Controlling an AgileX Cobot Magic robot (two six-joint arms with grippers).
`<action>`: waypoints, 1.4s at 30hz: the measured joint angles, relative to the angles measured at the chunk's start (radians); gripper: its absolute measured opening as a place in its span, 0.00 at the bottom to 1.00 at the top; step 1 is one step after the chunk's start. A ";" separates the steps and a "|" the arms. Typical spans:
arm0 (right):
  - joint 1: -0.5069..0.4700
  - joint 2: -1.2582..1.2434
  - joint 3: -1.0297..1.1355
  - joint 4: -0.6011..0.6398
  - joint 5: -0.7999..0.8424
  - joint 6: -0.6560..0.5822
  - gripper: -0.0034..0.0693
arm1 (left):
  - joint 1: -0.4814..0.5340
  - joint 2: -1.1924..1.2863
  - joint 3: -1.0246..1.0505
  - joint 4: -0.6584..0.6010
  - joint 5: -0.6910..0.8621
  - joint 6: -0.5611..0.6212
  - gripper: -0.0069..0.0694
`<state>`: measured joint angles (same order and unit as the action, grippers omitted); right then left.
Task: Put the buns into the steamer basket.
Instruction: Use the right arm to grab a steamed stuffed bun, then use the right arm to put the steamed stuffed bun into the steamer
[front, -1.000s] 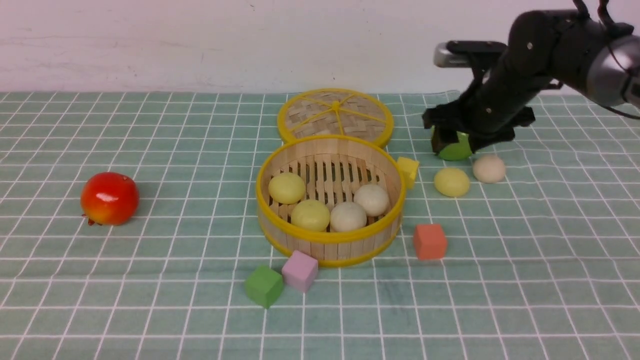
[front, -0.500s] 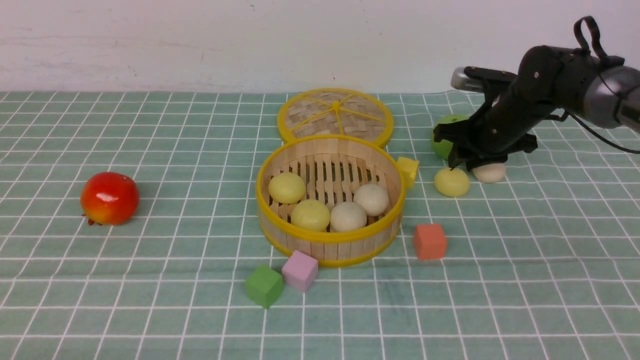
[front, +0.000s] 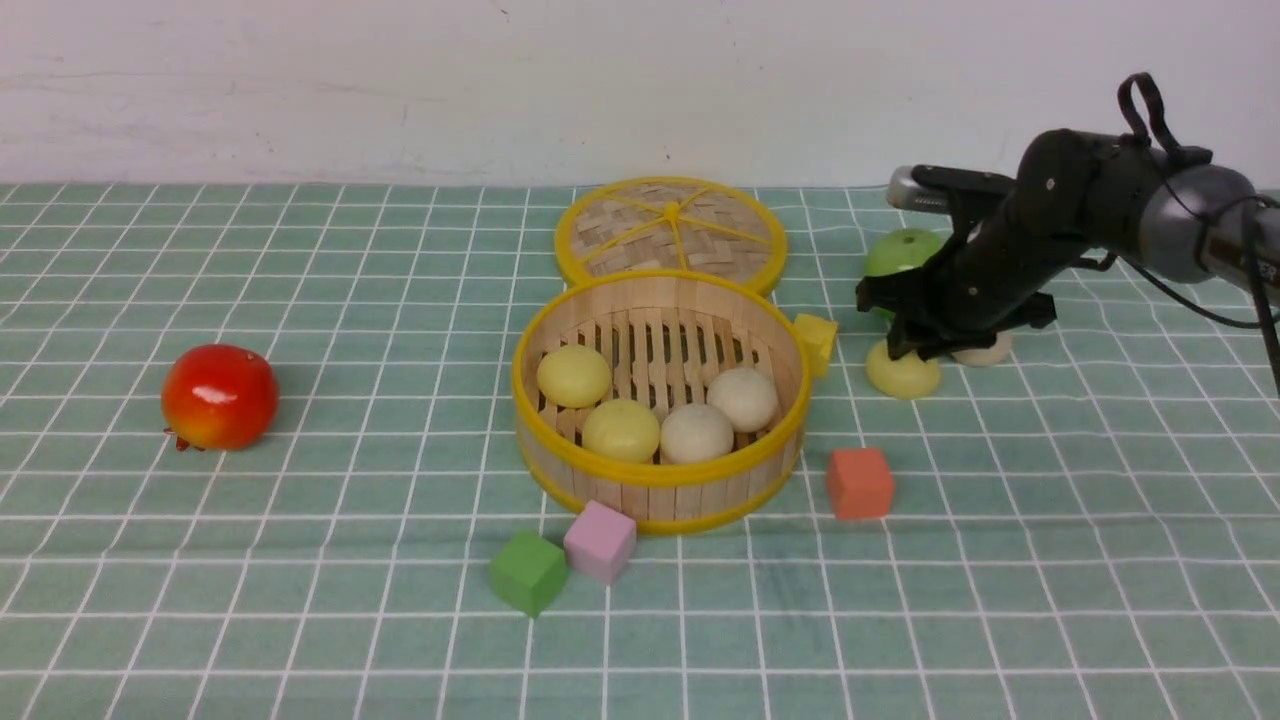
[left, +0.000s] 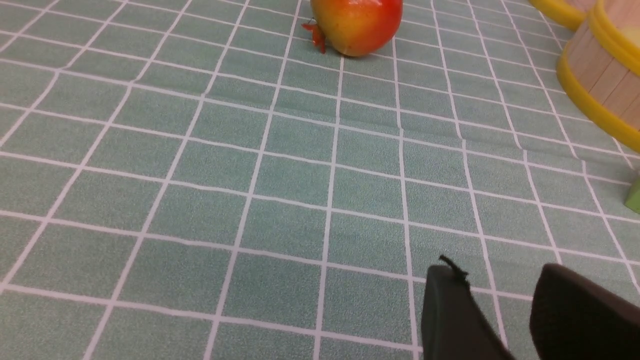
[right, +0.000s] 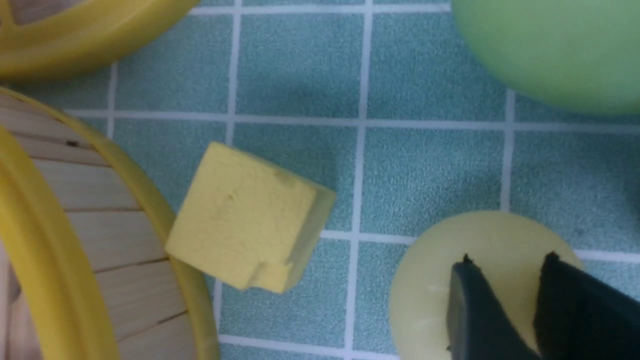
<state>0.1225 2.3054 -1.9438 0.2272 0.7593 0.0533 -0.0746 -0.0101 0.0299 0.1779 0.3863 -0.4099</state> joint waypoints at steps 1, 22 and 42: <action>0.000 0.000 0.000 0.000 0.000 -0.003 0.24 | 0.000 0.000 0.000 0.000 0.000 0.000 0.40; 0.082 -0.224 0.000 0.179 0.009 -0.109 0.04 | 0.000 0.000 0.000 0.000 0.000 0.000 0.40; 0.289 -0.023 0.000 0.326 -0.278 -0.269 0.07 | 0.000 0.000 0.000 0.000 0.000 0.000 0.40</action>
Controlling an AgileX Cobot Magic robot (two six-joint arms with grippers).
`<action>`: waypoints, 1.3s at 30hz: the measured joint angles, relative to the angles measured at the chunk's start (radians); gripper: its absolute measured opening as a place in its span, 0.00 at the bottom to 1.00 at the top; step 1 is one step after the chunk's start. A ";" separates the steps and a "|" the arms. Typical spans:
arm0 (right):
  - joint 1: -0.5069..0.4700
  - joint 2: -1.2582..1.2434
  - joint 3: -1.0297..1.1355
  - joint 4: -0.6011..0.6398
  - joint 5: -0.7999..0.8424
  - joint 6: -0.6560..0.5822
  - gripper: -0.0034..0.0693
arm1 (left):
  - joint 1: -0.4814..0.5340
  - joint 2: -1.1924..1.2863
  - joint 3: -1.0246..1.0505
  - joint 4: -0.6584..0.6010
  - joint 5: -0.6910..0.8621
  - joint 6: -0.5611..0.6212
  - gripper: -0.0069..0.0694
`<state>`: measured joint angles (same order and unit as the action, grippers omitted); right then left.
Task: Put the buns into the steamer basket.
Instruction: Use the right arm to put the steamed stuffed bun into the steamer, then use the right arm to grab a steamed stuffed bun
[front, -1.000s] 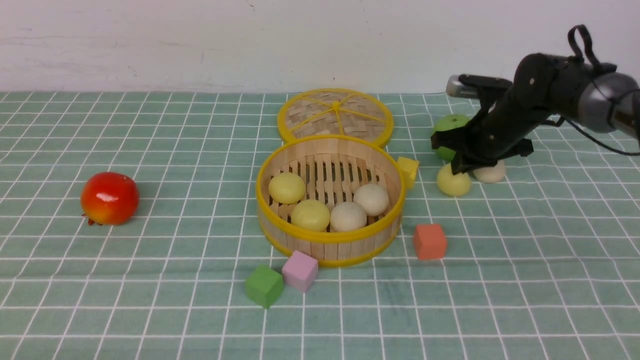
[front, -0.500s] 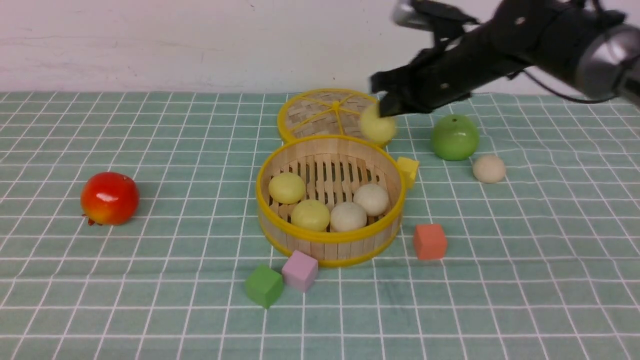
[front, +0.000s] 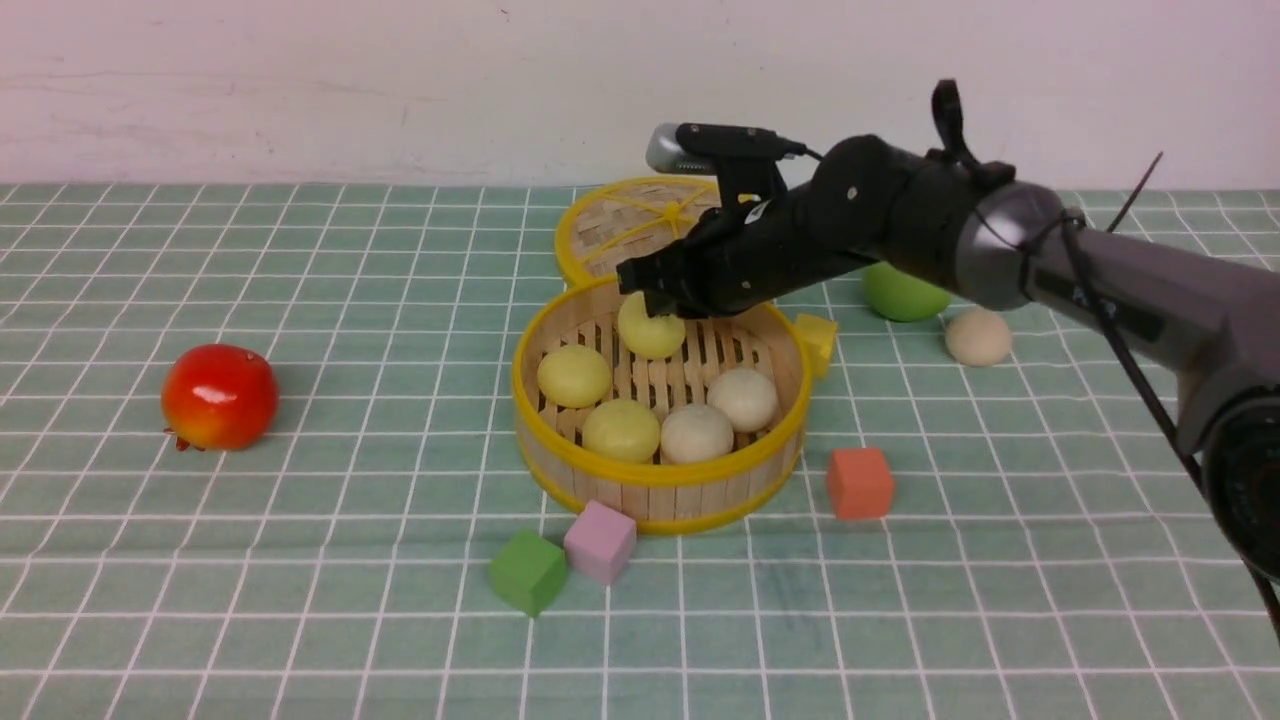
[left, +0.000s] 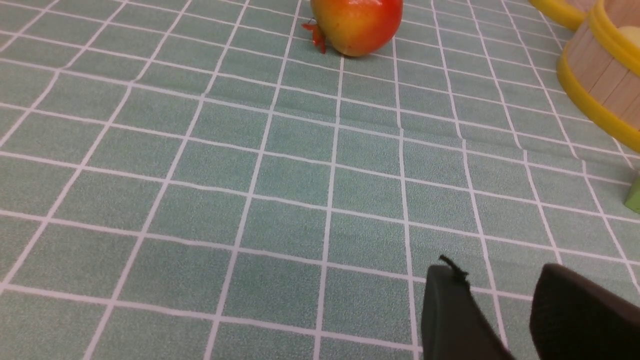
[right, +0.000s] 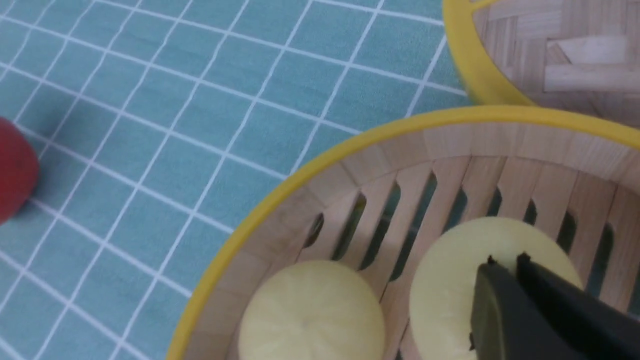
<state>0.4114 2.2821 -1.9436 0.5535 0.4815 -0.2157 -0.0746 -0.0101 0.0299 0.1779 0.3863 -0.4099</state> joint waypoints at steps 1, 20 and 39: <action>0.000 0.009 0.000 0.008 -0.018 0.000 0.08 | 0.000 0.000 0.000 0.000 0.000 0.000 0.40; -0.043 -0.064 0.000 -0.048 0.137 -0.094 0.69 | 0.000 0.000 0.000 0.000 0.000 0.000 0.40; -0.400 -0.069 -0.003 -0.384 0.270 0.235 0.46 | 0.000 0.000 0.000 0.000 0.000 0.000 0.40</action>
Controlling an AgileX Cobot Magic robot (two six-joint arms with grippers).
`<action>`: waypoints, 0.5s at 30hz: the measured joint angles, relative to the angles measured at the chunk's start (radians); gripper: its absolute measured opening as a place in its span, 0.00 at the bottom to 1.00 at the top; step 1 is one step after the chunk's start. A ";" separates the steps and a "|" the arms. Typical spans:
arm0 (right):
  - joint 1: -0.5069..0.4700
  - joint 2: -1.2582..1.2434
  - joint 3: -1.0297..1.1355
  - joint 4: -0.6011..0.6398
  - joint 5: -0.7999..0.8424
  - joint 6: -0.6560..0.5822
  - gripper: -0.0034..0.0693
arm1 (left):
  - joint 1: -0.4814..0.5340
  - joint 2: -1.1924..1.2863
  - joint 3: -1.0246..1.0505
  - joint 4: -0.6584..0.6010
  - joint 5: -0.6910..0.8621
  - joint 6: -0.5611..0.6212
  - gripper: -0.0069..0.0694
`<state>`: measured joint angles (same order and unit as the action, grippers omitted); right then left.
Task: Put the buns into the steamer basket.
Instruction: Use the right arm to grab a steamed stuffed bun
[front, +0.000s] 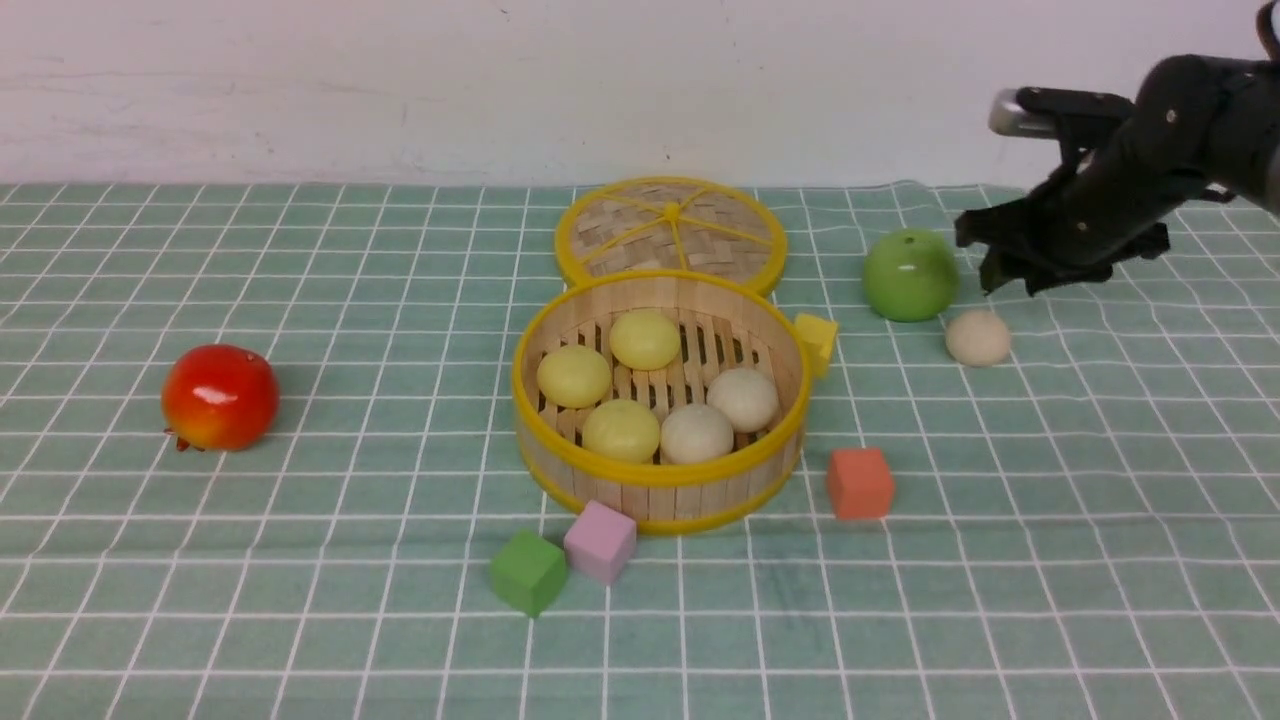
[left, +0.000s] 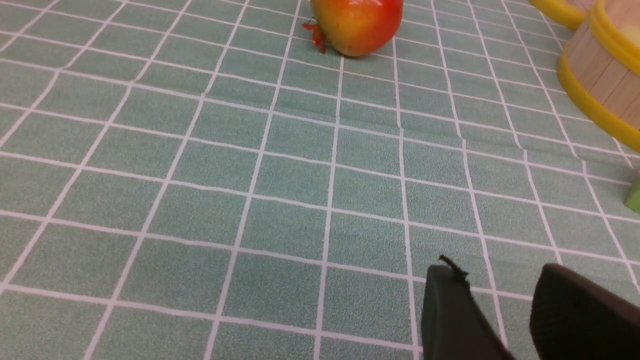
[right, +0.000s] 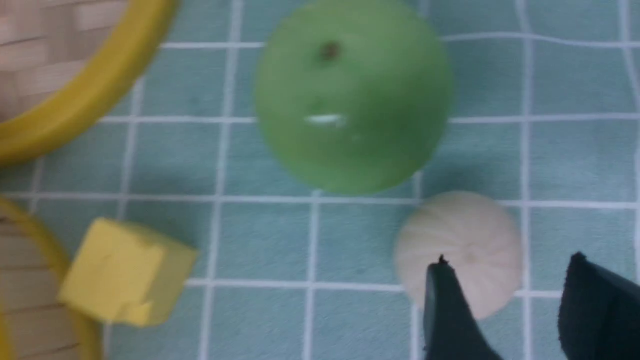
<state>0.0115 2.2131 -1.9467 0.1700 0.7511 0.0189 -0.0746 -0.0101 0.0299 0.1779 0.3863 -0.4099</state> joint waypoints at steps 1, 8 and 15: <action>-0.004 0.008 0.000 0.004 -0.008 0.000 0.45 | 0.000 0.000 0.000 0.000 0.000 0.000 0.40; -0.009 0.056 0.000 0.020 -0.060 -0.002 0.44 | 0.000 0.000 0.000 0.000 0.000 0.000 0.40; -0.009 0.088 0.000 0.062 -0.086 -0.006 0.41 | 0.000 0.000 0.000 0.000 0.000 0.000 0.40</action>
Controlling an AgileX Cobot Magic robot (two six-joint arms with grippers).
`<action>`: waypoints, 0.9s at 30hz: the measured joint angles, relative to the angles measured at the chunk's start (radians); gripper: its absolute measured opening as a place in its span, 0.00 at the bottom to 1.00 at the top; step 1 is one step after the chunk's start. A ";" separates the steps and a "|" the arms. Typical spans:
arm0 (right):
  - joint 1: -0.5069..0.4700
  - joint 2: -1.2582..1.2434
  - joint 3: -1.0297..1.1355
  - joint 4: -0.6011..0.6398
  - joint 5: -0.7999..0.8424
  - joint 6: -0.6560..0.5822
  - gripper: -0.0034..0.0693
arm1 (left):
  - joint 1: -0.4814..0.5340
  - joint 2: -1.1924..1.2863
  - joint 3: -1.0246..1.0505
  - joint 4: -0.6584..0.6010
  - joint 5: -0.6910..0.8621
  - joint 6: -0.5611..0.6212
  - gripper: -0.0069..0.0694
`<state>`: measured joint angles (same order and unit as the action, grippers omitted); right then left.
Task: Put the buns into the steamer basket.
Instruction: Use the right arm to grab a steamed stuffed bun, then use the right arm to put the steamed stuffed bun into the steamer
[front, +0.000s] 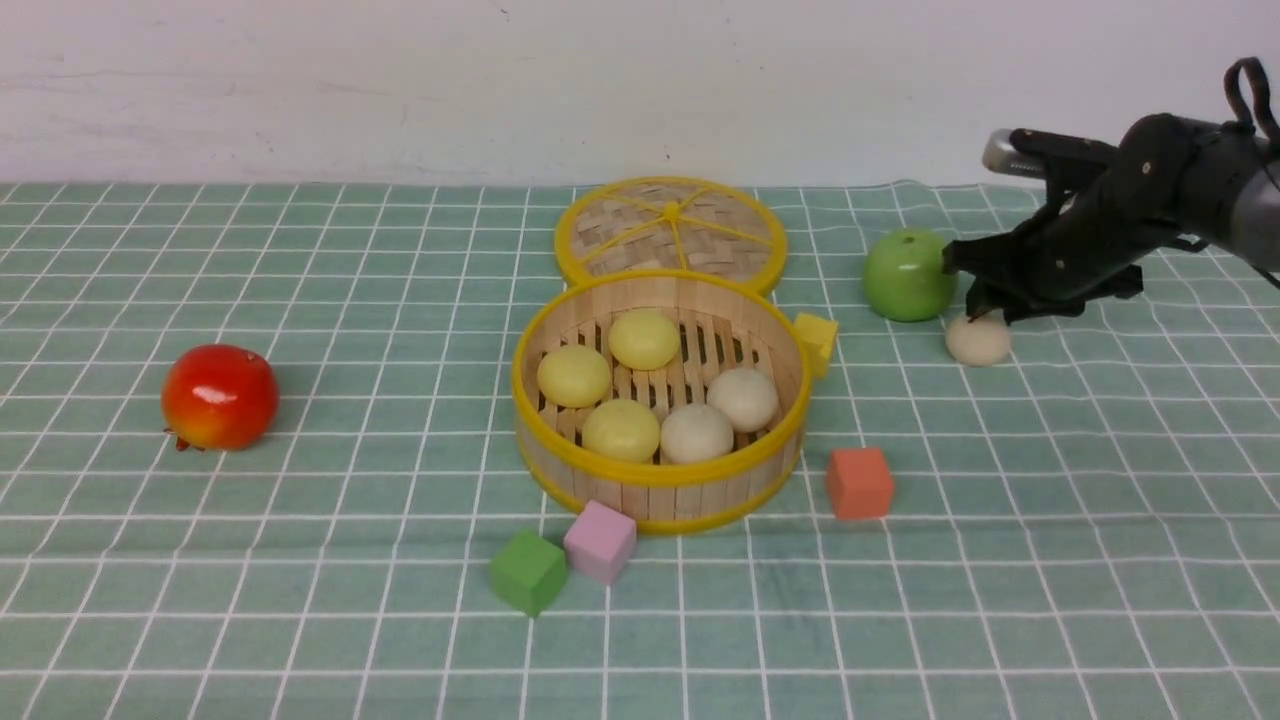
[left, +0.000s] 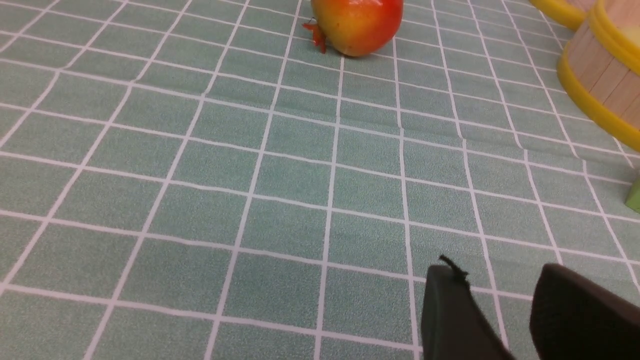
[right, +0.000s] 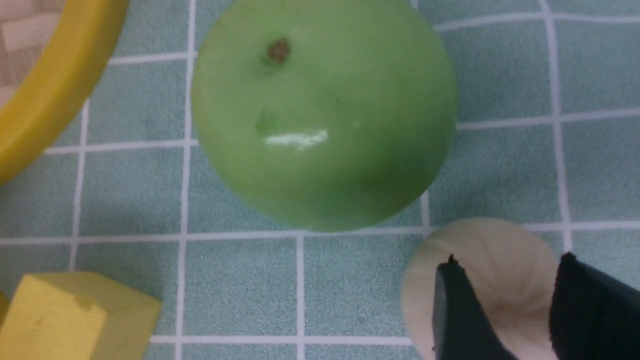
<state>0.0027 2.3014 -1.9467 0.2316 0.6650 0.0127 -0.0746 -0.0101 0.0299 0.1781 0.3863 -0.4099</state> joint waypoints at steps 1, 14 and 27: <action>0.000 0.001 0.000 0.000 0.000 -0.001 0.41 | 0.000 0.000 0.000 0.000 0.000 0.000 0.40; 0.000 0.008 0.000 0.006 0.011 -0.039 0.05 | 0.000 0.000 0.000 0.003 0.000 0.000 0.40; 0.120 -0.217 0.000 0.210 0.115 -0.190 0.05 | 0.000 0.000 0.000 0.003 0.001 0.000 0.40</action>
<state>0.1228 2.0842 -1.9467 0.4411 0.7800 -0.1773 -0.0746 -0.0101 0.0299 0.1808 0.3871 -0.4099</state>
